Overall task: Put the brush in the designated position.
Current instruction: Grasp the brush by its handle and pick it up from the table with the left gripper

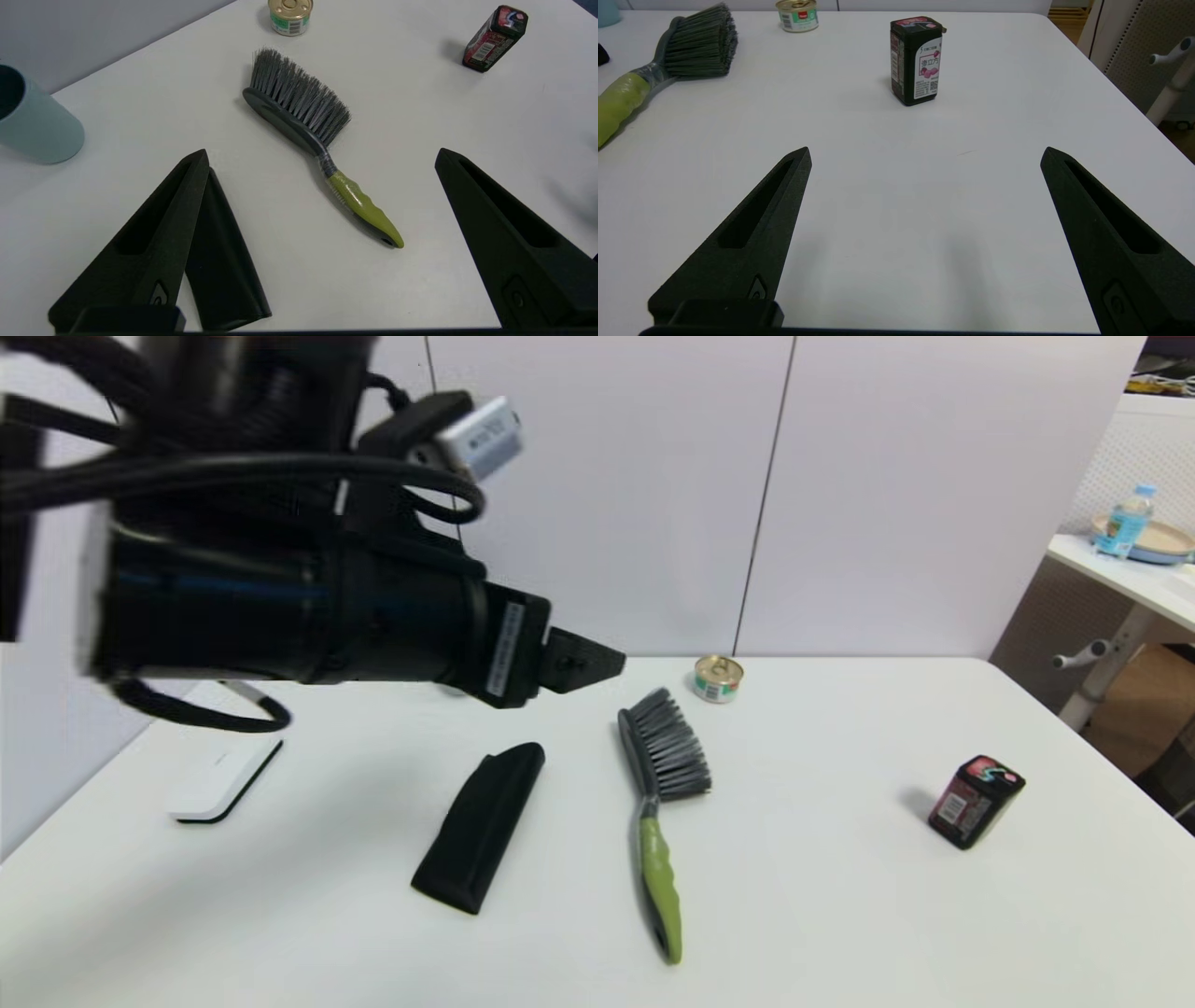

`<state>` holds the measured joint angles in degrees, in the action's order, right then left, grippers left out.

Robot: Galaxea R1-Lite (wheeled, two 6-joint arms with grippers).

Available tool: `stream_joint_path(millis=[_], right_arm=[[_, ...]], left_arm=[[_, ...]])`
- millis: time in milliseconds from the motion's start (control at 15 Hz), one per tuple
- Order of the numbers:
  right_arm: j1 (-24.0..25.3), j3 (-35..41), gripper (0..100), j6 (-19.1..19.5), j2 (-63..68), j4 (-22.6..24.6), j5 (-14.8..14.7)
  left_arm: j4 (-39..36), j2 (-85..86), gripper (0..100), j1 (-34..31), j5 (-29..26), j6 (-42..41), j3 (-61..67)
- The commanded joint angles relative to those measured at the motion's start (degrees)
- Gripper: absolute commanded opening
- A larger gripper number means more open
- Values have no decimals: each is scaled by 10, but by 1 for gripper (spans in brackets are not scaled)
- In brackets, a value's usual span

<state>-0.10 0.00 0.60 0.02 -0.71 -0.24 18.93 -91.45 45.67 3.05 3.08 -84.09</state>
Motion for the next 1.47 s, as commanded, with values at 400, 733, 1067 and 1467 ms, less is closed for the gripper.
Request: stream_joint_path(millis=[400, 733, 1067, 1467], right_arm=[[0, 0, 100, 0, 0, 0, 0], [0, 1, 100, 0, 0, 0, 0], [0, 0, 100, 0, 0, 0, 0], [0, 0, 100, 0, 0, 0, 0]], left_arm=[[72, -226, 100, 40, -1, 64, -241], [212, -261, 100, 61, 33, 124, -299], [316, -276, 100, 71, 107, 174, -285], [329, -333, 100, 74, 128, 186, -285]])
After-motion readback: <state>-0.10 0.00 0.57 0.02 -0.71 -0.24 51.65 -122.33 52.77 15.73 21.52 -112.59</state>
